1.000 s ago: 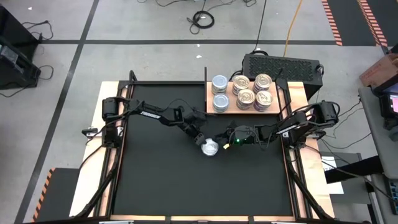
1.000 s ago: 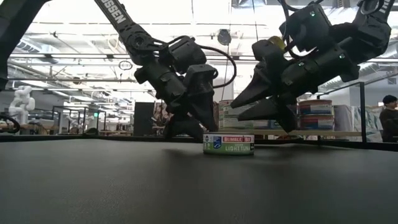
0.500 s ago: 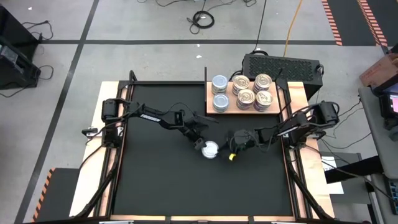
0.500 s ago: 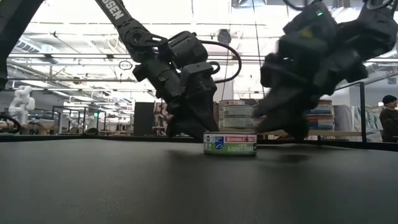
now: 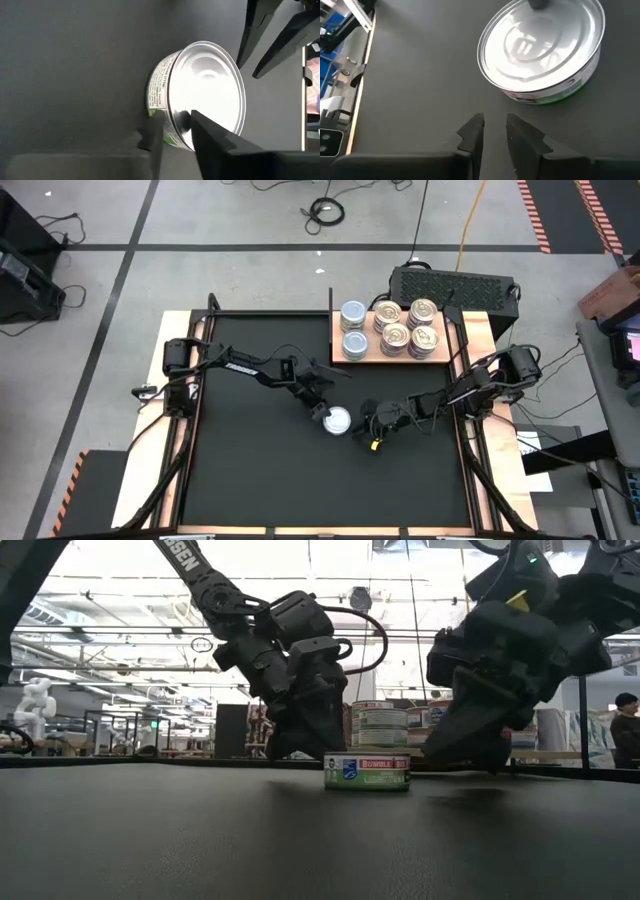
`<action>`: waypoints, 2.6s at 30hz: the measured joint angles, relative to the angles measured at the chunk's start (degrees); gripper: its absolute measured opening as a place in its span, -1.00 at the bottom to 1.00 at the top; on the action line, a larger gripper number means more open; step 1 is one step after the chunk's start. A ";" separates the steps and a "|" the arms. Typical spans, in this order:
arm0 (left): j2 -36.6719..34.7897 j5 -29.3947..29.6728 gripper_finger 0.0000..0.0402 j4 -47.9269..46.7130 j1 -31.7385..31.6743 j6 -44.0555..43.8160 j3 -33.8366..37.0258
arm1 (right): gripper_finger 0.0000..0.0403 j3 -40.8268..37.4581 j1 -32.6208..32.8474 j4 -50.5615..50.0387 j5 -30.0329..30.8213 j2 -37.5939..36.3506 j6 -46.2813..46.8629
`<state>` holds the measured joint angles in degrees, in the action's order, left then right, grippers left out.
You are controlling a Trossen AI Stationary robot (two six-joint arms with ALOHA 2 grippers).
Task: Stack canned seafood by type on shelf
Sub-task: Stack the green tuna can on top of the other green tuna can on the shelf
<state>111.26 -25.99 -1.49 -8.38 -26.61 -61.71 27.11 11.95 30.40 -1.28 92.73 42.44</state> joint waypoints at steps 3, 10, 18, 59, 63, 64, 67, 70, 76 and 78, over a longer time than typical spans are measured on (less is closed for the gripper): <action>-0.03 -1.98 -0.77 -0.40 -0.39 -0.04 0.00 | -0.66 0.00 -0.27 1.28 -0.17 0.00 -0.05; 0.00 -5.32 -0.98 -0.11 -1.65 -1.85 0.10 | -0.68 0.00 -0.27 1.63 -0.27 0.00 -0.03; 0.24 -10.80 -0.99 2.45 -2.91 -7.59 -0.37 | -0.69 0.00 -0.27 1.54 -0.69 0.00 -0.01; -16.30 -10.83 -1.00 -8.81 -14.50 -4.62 1.37 | -0.69 -11.42 -0.33 -6.22 -0.08 -20.74 0.20; -17.01 -13.98 -1.00 -4.93 -18.97 -4.42 4.09 | -0.68 -11.41 -0.33 -6.54 -0.11 -21.98 0.18; -16.96 -13.97 -1.00 -7.29 -20.01 -2.52 4.24 | -0.69 -11.41 -0.33 -6.54 -0.10 -22.13 0.33; -15.30 -11.06 -1.00 -12.01 -22.25 1.49 4.25 | -0.69 -11.41 -0.33 -6.54 -0.10 -22.25 1.24; -14.71 -10.60 -1.00 -14.41 -23.00 3.73 4.38 | -0.69 -11.41 -0.33 -6.70 -0.02 -22.25 2.07; -14.74 -6.36 -0.79 -16.11 -23.20 4.90 4.26 | -0.69 -11.41 -0.38 -6.66 0.33 -22.25 1.54; -14.60 -6.14 -0.66 -17.33 -23.50 5.64 4.26 | -0.69 -11.41 -0.38 -6.66 0.33 -22.25 1.25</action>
<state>96.66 -32.13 -18.82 -31.88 -20.97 -57.45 15.70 11.57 23.75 -0.95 70.48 43.69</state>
